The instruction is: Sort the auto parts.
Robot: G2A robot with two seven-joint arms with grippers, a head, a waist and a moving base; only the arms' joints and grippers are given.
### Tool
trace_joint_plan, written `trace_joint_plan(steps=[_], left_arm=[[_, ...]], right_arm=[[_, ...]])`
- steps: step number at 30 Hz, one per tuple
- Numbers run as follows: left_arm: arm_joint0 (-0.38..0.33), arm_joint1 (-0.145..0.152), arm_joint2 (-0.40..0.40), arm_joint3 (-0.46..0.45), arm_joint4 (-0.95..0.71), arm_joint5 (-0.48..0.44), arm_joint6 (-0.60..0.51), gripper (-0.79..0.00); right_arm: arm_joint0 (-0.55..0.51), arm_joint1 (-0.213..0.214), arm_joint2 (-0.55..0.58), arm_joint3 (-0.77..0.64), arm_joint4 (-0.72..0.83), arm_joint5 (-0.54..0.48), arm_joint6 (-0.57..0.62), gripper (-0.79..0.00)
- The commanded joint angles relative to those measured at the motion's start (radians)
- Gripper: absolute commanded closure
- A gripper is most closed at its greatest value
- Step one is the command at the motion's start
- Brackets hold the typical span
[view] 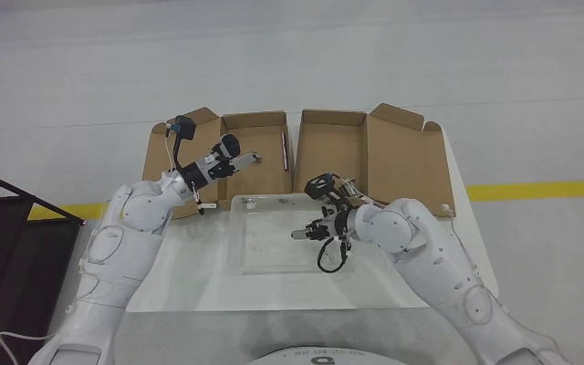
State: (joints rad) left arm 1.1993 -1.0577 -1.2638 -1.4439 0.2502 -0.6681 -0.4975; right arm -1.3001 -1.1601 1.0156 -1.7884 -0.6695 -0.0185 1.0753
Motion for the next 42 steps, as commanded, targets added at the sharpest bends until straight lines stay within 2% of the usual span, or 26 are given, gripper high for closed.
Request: trace_joint_plan(steps=[1, 3, 8, 9, 21, 29, 37, 39, 42], left_arm=[[0.000, 0.000, 0.000, 0.000, 0.000, 0.000, 0.000, -0.785], [0.000, 0.000, 0.000, 0.000, 0.000, 0.000, 0.000, -0.785], [0.000, 0.000, 0.000, 0.000, 0.000, 0.000, 0.000, -0.785], [0.000, 0.000, 0.000, 0.000, 0.000, 0.000, 0.000, -0.785], [0.000, 0.000, 0.000, 0.000, 0.000, 0.000, 0.000, -0.785], [0.000, 0.000, 0.000, 0.000, 0.000, 0.000, 0.000, -0.785], [0.000, 0.000, 0.000, 0.000, 0.000, 0.000, 0.000, -0.785], [0.000, 0.000, 0.000, 0.000, 0.000, 0.000, 0.000, -0.785], [0.000, 0.000, 0.000, 0.000, 0.000, 0.000, 0.000, -0.785]], right_arm=[[-0.001, 0.002, -0.009, -0.024, -0.037, 0.027, 0.029, -0.785], [-0.003, 0.004, -0.019, -0.042, -0.065, 0.046, 0.054, -0.785], [-0.006, 0.008, -0.033, -0.080, -0.126, 0.066, 0.088, -0.379], [-0.008, 0.009, -0.036, -0.085, -0.137, 0.064, 0.096, -0.354], [0.020, 0.014, -0.071, -0.069, -0.183, 0.033, 0.200, -0.280], [0.054, 0.011, -0.106, -0.032, -0.162, -0.024, 0.241, -0.200], [0.076, 0.010, -0.134, -0.009, -0.172, -0.048, 0.266, -0.209], [0.076, 0.011, -0.139, -0.010, -0.162, -0.064, 0.269, -0.172], [0.074, 0.014, -0.141, -0.013, -0.158, -0.091, 0.282, -0.157]])
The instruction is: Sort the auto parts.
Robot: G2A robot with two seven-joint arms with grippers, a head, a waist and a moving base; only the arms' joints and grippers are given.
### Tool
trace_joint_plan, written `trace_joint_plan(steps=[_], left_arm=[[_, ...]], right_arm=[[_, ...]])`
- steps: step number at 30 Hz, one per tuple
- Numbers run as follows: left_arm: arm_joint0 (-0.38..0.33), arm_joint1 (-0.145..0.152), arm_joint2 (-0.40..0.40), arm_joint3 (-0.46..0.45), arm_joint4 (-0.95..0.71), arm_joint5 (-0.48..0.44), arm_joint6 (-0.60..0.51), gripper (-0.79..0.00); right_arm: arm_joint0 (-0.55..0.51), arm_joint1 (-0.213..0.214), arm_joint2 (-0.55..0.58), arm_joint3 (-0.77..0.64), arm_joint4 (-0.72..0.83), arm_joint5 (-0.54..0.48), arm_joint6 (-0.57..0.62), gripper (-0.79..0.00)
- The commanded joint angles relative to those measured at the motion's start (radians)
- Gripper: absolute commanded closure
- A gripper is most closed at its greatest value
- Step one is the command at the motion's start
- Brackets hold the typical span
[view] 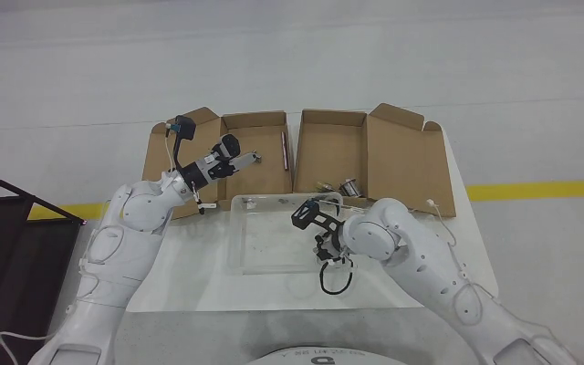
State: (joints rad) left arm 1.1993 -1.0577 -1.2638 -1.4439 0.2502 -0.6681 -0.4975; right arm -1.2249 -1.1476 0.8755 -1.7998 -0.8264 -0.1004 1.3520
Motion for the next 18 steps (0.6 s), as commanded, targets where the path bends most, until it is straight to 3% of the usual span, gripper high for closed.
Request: trace_joint_plan(steps=[1, 18], left_arm=[[0.000, 0.000, 0.000, 0.000, 0.000, 0.000, 0.000, -0.785], [0.000, 0.000, 0.000, 0.000, 0.000, 0.000, 0.000, -0.785]], right_arm=[[-0.002, 0.003, -0.001, -0.003, -0.002, -0.016, 0.008, -0.163], [-0.006, 0.010, -0.031, 0.017, -0.070, -0.001, 0.009, -0.191]])
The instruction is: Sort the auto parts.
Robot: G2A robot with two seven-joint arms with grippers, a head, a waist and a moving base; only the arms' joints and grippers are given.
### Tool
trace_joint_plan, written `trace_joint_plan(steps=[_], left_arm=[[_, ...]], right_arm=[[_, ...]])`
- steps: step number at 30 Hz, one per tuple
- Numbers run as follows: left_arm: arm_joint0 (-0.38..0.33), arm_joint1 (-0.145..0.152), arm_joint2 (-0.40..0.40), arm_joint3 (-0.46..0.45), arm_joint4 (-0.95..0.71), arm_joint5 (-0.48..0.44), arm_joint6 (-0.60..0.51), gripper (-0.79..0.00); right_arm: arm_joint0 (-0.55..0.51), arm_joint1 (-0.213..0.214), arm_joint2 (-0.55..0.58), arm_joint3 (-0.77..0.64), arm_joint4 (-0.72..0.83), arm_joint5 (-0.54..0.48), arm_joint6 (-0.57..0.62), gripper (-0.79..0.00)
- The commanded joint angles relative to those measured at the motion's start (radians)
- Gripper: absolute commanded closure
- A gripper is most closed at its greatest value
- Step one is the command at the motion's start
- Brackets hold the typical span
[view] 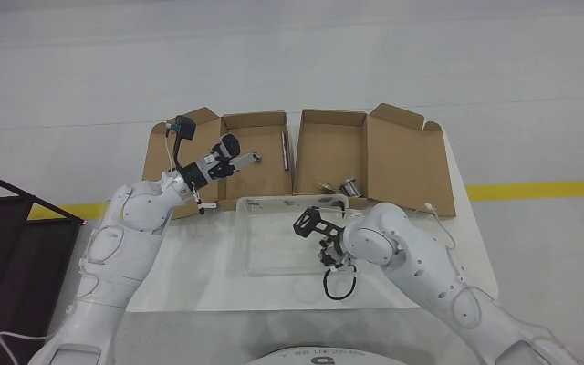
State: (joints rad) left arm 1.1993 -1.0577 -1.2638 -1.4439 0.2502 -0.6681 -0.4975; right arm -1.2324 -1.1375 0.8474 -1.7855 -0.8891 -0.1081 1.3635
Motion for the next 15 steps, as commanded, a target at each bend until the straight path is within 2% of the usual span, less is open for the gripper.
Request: trace_joint_plan(steps=[1, 5, 9, 15], left_arm=[[0.000, 0.000, 0.000, 0.000, 0.000, 0.000, 0.000, -0.785], [0.000, 0.000, 0.000, 0.000, 0.000, 0.000, 0.000, -0.785], [0.000, 0.000, 0.000, 0.000, 0.000, 0.000, 0.000, -0.785], [0.000, 0.000, 0.000, 0.000, 0.000, 0.000, 0.000, -0.785]], right_arm=[[0.004, -0.001, -0.006, 0.006, -0.017, 0.018, -0.006, -0.197], [0.015, -0.007, -0.013, 0.021, -0.044, 0.086, -0.030, -0.194], [0.011, -0.011, -0.014, 0.018, -0.051, 0.134, -0.076, -0.237], [-0.003, -0.006, 0.002, -0.005, -0.035, 0.097, -0.082, -0.234]])
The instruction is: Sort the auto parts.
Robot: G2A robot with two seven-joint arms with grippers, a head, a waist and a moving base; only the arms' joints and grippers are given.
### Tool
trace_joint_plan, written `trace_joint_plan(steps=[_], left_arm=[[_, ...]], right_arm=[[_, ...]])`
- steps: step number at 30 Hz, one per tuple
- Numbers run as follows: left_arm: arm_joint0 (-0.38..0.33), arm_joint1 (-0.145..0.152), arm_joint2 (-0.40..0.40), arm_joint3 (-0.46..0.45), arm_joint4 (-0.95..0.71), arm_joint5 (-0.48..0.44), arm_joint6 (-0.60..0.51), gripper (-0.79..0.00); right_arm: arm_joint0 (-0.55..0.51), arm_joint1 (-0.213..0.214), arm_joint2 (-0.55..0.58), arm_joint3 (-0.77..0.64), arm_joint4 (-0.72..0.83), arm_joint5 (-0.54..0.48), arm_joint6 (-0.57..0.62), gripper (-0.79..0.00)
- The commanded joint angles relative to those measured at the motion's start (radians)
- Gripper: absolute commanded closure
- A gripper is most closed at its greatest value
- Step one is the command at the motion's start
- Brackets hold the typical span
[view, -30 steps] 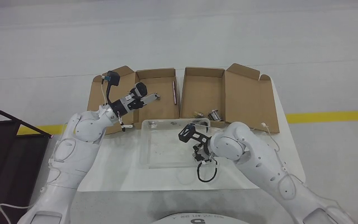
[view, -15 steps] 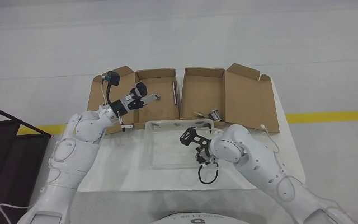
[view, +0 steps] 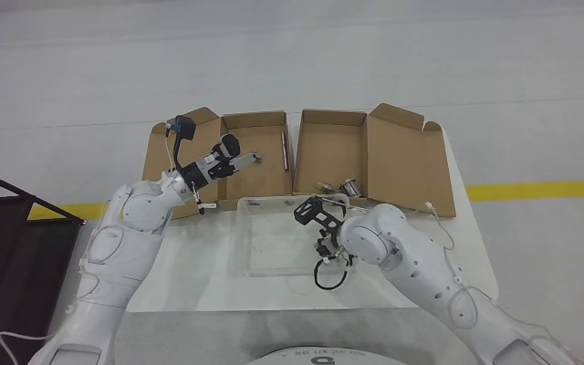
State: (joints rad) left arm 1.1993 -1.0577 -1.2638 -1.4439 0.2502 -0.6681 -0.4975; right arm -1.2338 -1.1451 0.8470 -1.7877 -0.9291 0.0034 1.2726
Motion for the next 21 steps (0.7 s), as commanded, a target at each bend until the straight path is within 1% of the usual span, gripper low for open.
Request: trace_joint_plan(steps=[1, 4, 6, 7, 8, 10, 12, 14, 17, 21], left_arm=[[0.000, 0.000, 0.000, 0.000, 0.000, 0.000, 0.000, -0.785], [0.000, 0.000, 0.000, 0.000, 0.000, 0.000, 0.000, -0.785], [0.000, 0.000, 0.000, 0.000, 0.000, 0.000, 0.000, -0.785], [0.000, 0.000, 0.000, 0.000, 0.000, 0.000, 0.000, -0.785], [0.000, 0.000, 0.000, 0.000, 0.000, 0.000, 0.000, -0.785], [0.000, 0.000, 0.000, 0.000, 0.000, 0.000, 0.000, -0.785], [0.000, 0.000, 0.000, 0.000, 0.000, 0.000, 0.000, -0.785], [0.000, 0.000, 0.000, 0.000, 0.000, 0.000, 0.000, -0.785], [0.000, 0.000, 0.000, 0.000, 0.000, 0.000, 0.000, -0.785], [0.000, 0.000, 0.000, 0.000, 0.000, 0.000, 0.000, -0.785]], right_arm=[[-0.002, 0.003, 0.004, -0.005, 0.012, -0.029, 0.017, -0.225], [-0.003, 0.007, 0.009, -0.005, 0.042, -0.078, 0.048, -0.172], [-0.002, 0.010, 0.012, -0.004, 0.060, -0.108, 0.066, -0.154], [-0.003, 0.011, 0.014, -0.002, 0.067, -0.119, 0.074, -0.123], [-0.003, 0.013, 0.017, -0.003, 0.072, -0.128, 0.079, -0.114], [-0.005, 0.016, 0.021, -0.004, 0.082, -0.148, 0.092, -0.065], [-0.007, 0.020, 0.027, -0.005, 0.084, -0.162, 0.105, -0.046], [-0.010, 0.023, 0.031, -0.006, 0.072, -0.159, 0.113, -0.043], [-0.009, 0.025, 0.027, -0.001, 0.042, -0.135, 0.121, -0.077], [0.015, 0.016, -0.015, 0.020, 0.008, -0.110, 0.138, -0.080]])
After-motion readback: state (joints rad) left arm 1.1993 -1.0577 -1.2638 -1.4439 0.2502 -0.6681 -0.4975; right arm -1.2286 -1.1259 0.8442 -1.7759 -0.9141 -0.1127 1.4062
